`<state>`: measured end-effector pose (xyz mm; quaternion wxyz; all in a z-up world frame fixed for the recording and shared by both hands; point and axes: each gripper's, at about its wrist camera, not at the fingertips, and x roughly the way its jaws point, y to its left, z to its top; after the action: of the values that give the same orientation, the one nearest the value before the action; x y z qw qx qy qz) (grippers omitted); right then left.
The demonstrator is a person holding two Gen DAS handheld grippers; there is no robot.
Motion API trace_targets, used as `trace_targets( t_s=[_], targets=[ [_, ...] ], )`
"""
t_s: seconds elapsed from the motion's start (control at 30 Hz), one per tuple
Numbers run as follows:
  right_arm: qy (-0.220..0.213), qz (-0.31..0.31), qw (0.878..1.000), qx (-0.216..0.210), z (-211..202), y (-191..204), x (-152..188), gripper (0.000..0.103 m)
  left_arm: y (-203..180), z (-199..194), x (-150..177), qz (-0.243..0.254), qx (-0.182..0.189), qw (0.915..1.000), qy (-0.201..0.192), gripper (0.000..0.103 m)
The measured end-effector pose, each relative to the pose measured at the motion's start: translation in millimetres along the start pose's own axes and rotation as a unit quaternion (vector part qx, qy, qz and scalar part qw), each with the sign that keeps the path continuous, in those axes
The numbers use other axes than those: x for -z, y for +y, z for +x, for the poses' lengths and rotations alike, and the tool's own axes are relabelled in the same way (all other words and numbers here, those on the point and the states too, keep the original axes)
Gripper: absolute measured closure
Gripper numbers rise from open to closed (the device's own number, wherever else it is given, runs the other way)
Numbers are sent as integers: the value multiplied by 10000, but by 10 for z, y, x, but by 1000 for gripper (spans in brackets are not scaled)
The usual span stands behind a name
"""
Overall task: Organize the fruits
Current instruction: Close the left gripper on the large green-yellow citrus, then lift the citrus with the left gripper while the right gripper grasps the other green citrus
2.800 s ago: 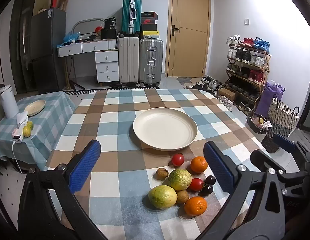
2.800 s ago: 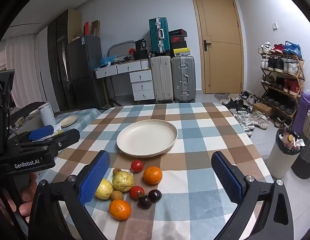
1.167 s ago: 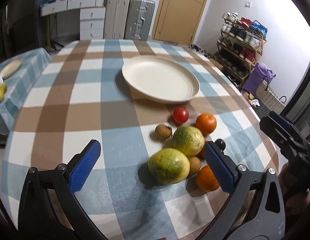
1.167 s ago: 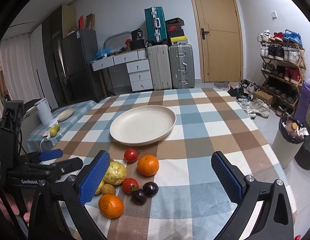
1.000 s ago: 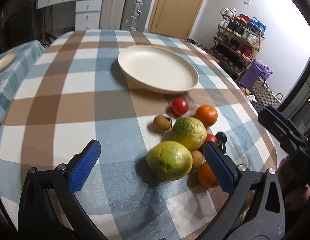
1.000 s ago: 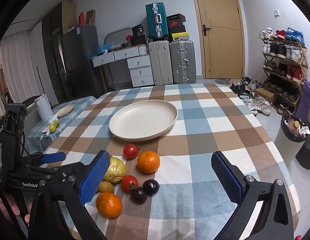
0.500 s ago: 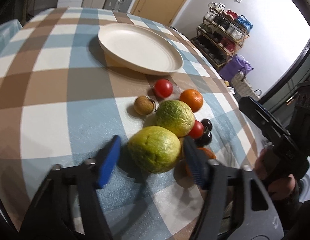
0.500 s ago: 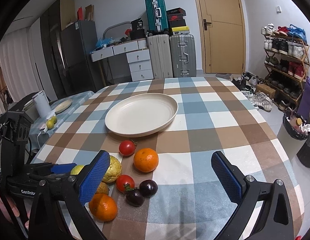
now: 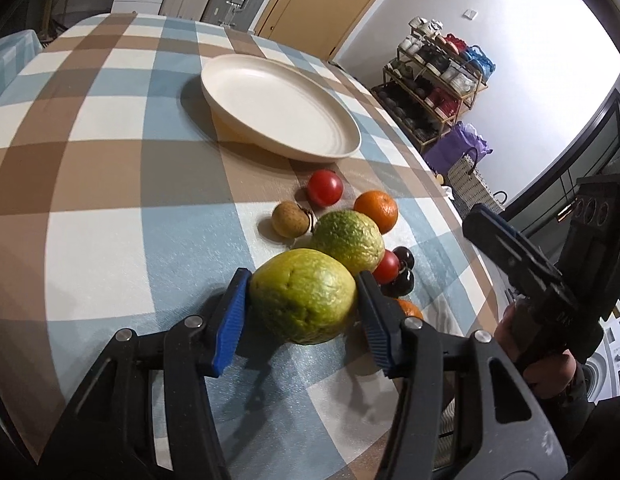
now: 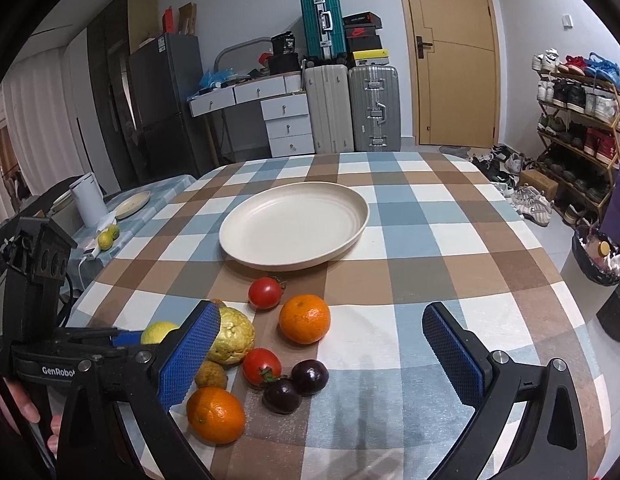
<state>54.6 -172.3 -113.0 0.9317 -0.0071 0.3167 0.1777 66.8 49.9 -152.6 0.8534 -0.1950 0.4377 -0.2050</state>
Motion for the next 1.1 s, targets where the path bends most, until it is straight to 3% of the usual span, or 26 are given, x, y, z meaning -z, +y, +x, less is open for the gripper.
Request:
trace_targets(
  t_s=[0.3, 0.53, 0.83, 0.93, 1.1],
  targets=[
    [422, -47, 9935, -1052, 167, 191, -48, 0, 196, -292, -89, -58, -142, 9990, -419, 53],
    [1005, 108, 9829, -1541, 399, 401, -24, 3, 356, -437, -105, -146, -175, 9982, -554, 53],
    [1404, -14, 9791, -1471, 637, 545, -27, 22, 442, -415, -57, -219, -138, 9981, -553, 53],
    [1478, -121, 9800, -1325, 699, 565, -28, 25, 443, -414, -54, -221, -140, 9982, -546, 53],
    [1664, -305, 9781, -1211, 765, 598, 9, 45, 461, -394, -47, -227, -160, 9982, -525, 53]
  ],
)
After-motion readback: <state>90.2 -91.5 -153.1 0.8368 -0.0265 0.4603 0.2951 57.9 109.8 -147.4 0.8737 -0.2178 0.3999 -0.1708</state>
